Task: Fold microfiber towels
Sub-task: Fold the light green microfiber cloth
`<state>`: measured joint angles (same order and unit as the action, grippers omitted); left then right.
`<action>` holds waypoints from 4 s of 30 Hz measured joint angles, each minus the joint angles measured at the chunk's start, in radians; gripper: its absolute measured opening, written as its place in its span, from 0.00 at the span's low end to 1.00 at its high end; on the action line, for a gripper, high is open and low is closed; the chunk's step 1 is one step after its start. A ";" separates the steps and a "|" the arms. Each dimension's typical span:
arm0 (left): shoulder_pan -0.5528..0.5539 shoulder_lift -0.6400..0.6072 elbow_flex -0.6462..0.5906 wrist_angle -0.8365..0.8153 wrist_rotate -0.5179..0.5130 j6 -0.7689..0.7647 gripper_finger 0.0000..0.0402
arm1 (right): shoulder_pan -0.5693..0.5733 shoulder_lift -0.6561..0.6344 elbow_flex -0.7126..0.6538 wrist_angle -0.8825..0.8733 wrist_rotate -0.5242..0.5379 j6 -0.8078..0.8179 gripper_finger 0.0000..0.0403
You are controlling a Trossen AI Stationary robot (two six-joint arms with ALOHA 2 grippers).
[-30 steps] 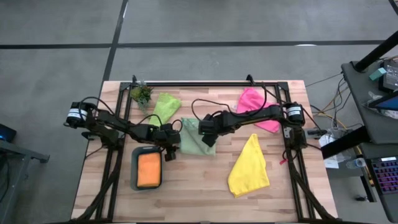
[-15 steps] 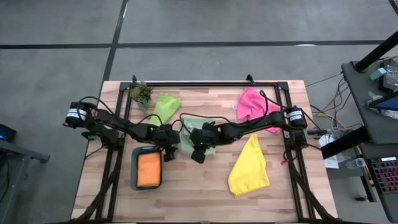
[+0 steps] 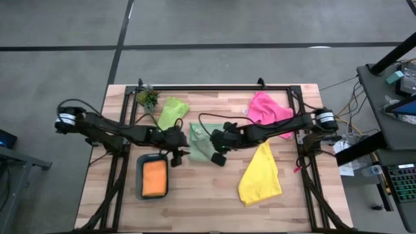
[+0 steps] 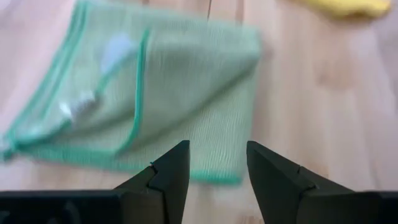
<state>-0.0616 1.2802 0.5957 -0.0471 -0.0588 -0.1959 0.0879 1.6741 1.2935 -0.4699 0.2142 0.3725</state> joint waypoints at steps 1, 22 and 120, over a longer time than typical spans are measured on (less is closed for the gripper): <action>0.001 0.000 0.000 0.038 -0.002 0.001 0.36 | 0.000 -0.015 -0.027 0.025 0.000 -0.006 0.10; 0.103 0.315 0.195 0.237 -0.062 0.046 0.27 | 0.006 -0.154 -0.373 0.432 -0.012 -0.033 0.09; 0.038 0.236 0.257 -0.314 0.140 0.019 0.06 | 0.006 -0.054 -0.387 0.533 -0.012 -0.032 0.09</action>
<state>-0.0238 1.5158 0.8528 -0.3610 0.0807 -0.1766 0.0937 1.6203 0.9062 0.0628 0.2024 0.3405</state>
